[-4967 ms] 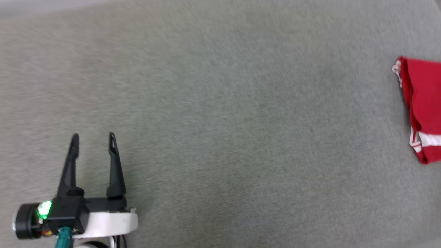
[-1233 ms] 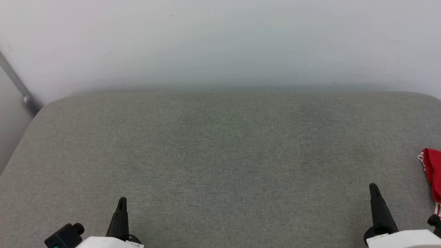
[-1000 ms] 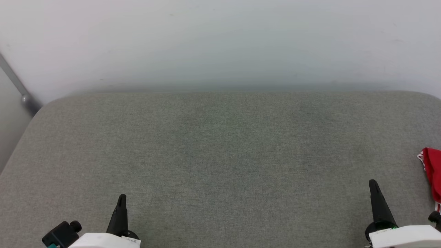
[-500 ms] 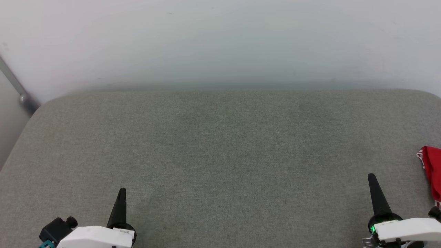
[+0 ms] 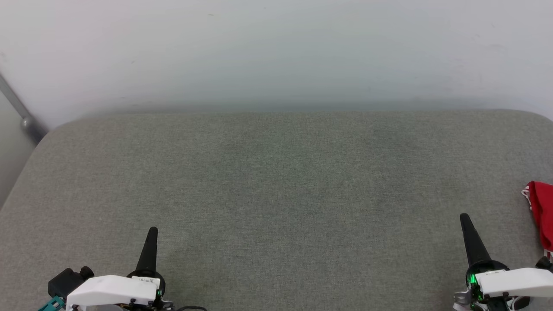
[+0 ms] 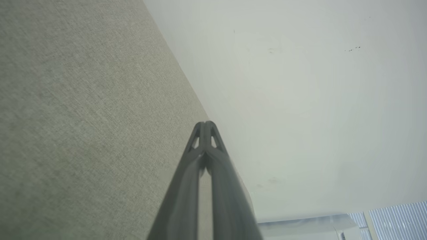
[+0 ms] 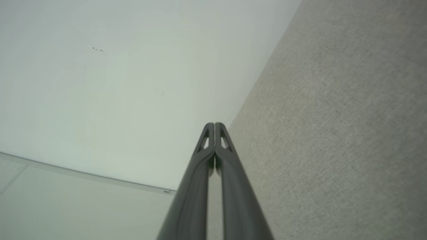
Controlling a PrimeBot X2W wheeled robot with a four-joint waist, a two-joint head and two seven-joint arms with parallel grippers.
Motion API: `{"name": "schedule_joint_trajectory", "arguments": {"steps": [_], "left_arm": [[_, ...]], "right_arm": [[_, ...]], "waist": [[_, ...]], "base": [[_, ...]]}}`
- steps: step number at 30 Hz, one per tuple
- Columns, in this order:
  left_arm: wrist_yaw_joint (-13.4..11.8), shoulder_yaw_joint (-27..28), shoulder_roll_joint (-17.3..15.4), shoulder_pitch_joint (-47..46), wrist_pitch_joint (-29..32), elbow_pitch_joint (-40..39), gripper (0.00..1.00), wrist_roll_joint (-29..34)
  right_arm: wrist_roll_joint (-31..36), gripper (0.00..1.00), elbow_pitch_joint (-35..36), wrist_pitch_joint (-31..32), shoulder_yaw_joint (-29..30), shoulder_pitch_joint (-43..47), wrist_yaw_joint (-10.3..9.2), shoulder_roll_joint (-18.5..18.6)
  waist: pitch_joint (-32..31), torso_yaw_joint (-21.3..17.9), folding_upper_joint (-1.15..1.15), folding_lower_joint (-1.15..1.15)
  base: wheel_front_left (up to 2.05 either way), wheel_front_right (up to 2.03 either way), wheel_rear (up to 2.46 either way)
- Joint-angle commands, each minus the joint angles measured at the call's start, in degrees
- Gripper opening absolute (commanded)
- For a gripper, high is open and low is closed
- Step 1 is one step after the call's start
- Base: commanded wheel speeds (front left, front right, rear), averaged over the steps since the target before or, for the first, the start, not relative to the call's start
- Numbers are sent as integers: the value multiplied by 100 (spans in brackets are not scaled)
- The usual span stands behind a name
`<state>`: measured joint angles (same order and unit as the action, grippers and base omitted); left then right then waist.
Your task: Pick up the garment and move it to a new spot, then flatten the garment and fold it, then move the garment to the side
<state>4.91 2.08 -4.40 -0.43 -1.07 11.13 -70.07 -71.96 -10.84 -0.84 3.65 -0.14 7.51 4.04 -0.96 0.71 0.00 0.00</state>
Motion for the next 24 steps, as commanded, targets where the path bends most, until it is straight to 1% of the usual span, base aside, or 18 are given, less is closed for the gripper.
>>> {"name": "schedule_joint_trajectory", "arguments": {"steps": [1, 24], "left_arm": [[45, 26, -8, -124, 49, -13, 0, -152], [175, 157, 12, -394, 356, 150, 0, -1345]], "right_arm": [[-144, 0, 17, 41, 18, -184, -1, 45], [-1236, 0, -163, 353, 79, -415, -3, 24]], "waist": [[3, -2, 0, 0], [57, -35, 0, 0]], "base": [[0, 0, 0], [0, 0, 0]]}}
